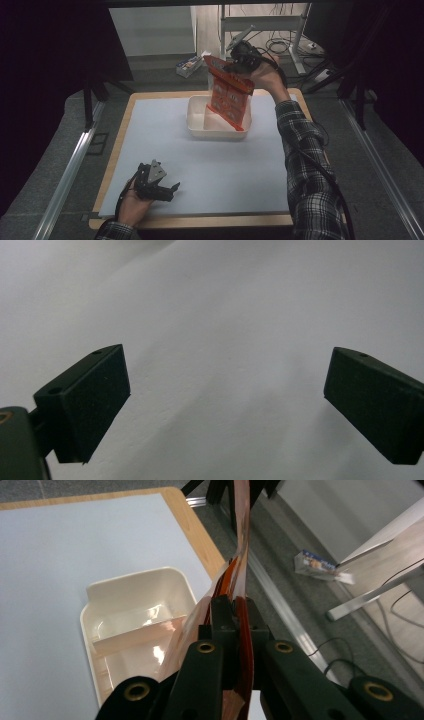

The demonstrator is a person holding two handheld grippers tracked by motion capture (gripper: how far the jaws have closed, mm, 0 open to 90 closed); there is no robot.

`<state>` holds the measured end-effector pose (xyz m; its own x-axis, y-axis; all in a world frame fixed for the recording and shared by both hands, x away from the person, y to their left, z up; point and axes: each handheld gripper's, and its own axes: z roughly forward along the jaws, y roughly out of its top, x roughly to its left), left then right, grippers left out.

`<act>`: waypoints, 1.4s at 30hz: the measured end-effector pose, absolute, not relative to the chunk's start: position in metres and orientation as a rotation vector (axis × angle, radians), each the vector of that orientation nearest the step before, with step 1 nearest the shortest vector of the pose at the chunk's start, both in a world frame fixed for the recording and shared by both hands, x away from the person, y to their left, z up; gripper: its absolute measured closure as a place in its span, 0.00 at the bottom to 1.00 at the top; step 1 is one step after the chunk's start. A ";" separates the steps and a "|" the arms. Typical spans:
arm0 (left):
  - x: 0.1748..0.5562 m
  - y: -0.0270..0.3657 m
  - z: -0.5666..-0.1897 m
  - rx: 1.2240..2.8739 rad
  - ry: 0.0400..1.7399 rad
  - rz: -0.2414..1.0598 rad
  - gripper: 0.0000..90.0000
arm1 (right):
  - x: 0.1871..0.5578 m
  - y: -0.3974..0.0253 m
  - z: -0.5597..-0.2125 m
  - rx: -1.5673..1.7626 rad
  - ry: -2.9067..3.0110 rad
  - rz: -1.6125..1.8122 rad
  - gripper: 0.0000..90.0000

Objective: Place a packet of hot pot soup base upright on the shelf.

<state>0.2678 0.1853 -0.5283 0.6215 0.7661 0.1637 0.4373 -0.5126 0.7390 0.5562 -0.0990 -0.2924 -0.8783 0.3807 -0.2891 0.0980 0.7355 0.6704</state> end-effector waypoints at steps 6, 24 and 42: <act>0.268 0.184 -0.529 2.182 0.935 0.631 0.05 | 0.567 -0.111 -0.314 0.487 2.532 0.998 0.96; 0.267 0.184 -0.528 2.182 0.934 0.628 0.05 | 0.574 -0.135 -0.325 0.691 2.365 1.021 0.34; 0.264 0.185 -0.528 2.165 0.944 0.622 0.05 | 0.561 -0.141 -0.311 0.705 2.364 1.181 0.12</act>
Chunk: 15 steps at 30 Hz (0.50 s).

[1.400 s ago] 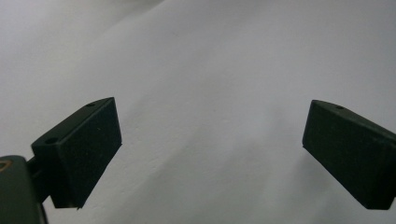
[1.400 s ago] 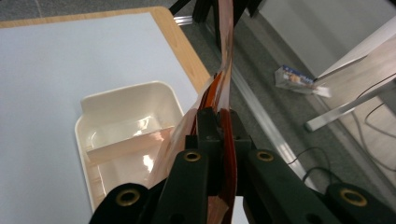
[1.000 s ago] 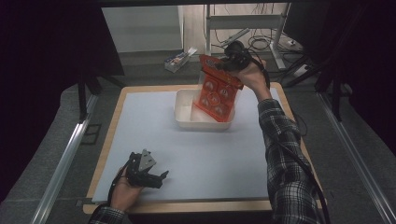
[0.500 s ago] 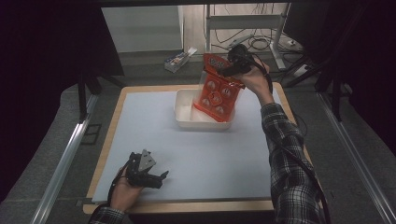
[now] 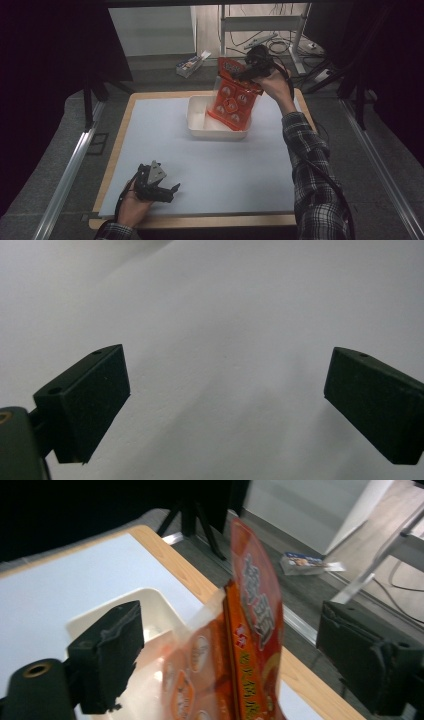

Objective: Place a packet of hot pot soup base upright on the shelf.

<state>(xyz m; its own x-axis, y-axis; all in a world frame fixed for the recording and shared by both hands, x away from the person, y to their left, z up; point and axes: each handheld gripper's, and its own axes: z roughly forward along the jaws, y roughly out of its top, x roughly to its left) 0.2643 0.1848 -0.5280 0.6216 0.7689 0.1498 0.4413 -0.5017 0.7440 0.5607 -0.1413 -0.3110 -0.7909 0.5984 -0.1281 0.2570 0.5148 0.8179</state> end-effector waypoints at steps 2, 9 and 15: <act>0.264 0.186 -0.527 2.171 0.939 0.624 0.05 | 0.559 -0.143 -0.310 0.713 2.366 1.198 0.11; 0.264 0.185 -0.527 2.164 0.940 0.621 0.05 | 0.554 -0.150 -0.307 0.732 2.352 1.237 0.10; 0.264 0.184 -0.528 2.164 0.938 0.619 0.05 | 0.547 -0.156 -0.304 0.735 2.356 1.264 0.07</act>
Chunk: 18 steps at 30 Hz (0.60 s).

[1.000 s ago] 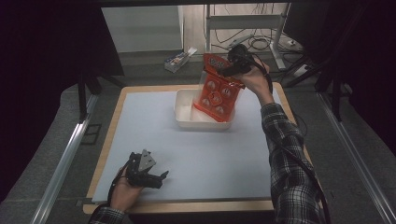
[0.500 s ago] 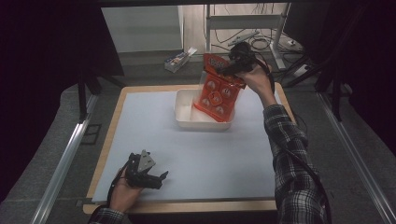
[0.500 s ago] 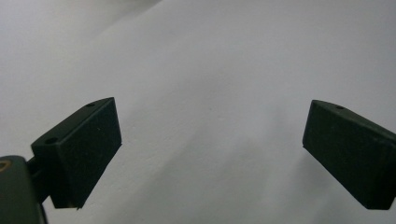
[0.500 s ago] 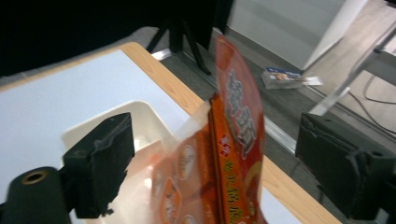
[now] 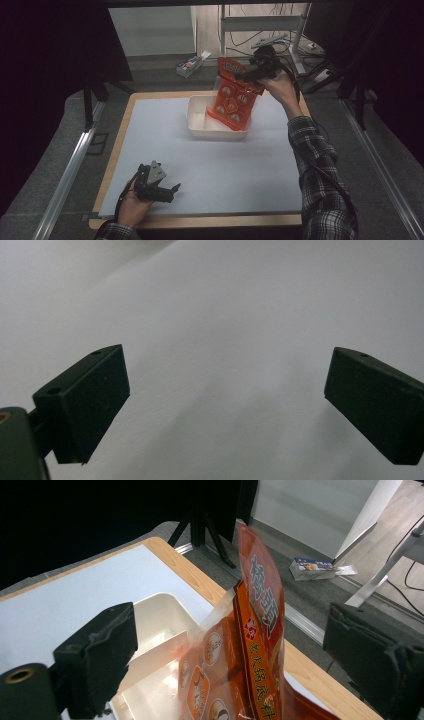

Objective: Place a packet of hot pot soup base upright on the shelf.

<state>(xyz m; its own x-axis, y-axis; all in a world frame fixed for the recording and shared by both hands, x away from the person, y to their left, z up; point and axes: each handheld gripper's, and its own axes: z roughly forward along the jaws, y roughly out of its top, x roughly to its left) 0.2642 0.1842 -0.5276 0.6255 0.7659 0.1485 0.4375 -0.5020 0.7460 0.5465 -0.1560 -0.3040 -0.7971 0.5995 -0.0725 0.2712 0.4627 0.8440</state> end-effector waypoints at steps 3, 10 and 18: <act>0.264 0.184 -0.528 2.165 0.938 0.620 0.05 | 0.544 -0.157 -0.303 0.727 2.353 1.271 0.06; 0.264 0.185 -0.527 2.166 0.940 0.621 0.05 | 0.531 -0.158 -0.300 0.720 2.350 1.271 0.01; 0.264 0.186 -0.526 2.154 0.942 0.612 0.04 | 0.517 -0.158 -0.298 0.697 2.342 1.285 0.00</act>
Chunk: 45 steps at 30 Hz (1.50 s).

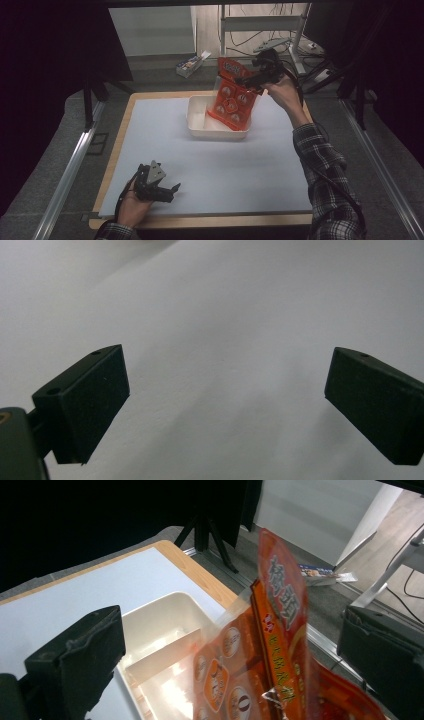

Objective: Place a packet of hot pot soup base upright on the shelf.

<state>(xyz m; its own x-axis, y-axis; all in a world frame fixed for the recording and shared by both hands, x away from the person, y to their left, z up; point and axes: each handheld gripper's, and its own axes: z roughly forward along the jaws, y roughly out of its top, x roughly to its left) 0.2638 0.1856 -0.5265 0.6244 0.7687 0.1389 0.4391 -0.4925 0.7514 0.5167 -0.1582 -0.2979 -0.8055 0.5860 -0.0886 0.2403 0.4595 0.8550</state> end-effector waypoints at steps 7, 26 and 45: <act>0.264 0.186 -0.526 2.140 0.927 0.570 0.04 | 0.501 -0.164 -0.300 0.692 2.341 1.279 0.00; 0.265 0.189 -0.525 2.112 0.901 0.536 0.01 | 0.458 -0.184 -0.320 0.736 2.285 1.303 0.00; 0.263 0.186 -0.525 2.129 0.886 0.564 0.01 | 0.428 -0.180 -0.372 0.719 2.299 1.371 0.00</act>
